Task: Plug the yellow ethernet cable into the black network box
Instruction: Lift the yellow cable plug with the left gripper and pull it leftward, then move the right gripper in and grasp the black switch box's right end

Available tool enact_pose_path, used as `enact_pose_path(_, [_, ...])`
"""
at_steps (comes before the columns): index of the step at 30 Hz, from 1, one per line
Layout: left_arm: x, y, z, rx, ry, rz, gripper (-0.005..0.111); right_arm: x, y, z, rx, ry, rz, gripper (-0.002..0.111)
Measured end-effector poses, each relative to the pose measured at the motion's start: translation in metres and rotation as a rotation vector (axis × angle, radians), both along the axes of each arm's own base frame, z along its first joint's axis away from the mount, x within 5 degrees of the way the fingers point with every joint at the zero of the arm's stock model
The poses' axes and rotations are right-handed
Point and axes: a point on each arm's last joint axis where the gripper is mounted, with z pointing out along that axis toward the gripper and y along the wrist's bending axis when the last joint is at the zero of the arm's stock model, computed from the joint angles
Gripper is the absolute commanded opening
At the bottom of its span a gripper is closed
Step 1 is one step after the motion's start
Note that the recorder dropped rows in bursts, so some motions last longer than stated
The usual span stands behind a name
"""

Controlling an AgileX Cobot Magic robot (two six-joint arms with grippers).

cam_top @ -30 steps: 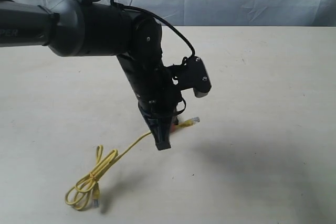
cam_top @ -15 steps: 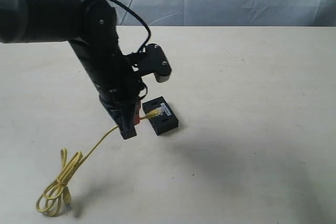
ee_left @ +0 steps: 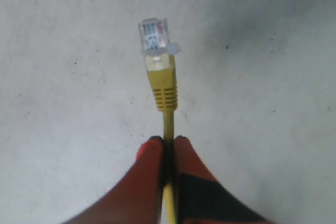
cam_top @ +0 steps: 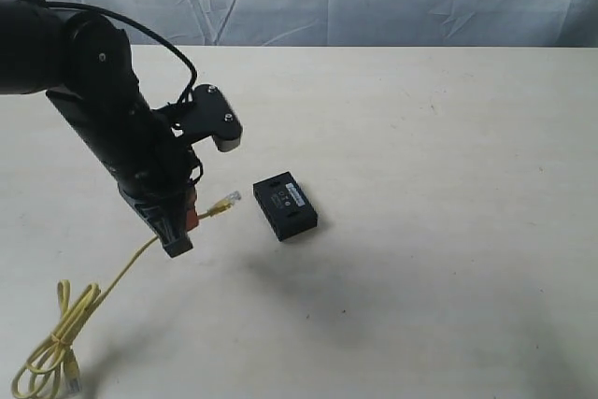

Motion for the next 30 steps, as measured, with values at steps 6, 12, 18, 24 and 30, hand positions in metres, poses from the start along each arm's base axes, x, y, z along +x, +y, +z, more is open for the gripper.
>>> enact_pose_path(6, [0.004,0.004,0.0,0.046,-0.046,0.004,0.0,0.0,0.0,0.0,0.0,0.0,0.0,0.0])
enact_pose_path(12, [0.007,0.004,-0.003,0.049,-0.067,0.021,0.0,0.001,0.001,0.004,0.004,-0.046,0.005,0.0])
enact_pose_path(18, [0.011,0.002,-0.019,0.06,-0.053,0.022,0.0,0.004,0.003,0.026,0.028,-0.291,0.029,0.0])
enact_pose_path(24, [0.013,0.004,-0.02,0.086,-0.08,-0.004,0.0,0.001,0.005,0.046,0.049,-0.514,0.052,0.0])
enact_pose_path(30, [0.015,0.005,-0.02,0.106,-0.102,-0.044,0.0,-0.002,0.006,0.058,0.062,-0.649,0.065,0.0])
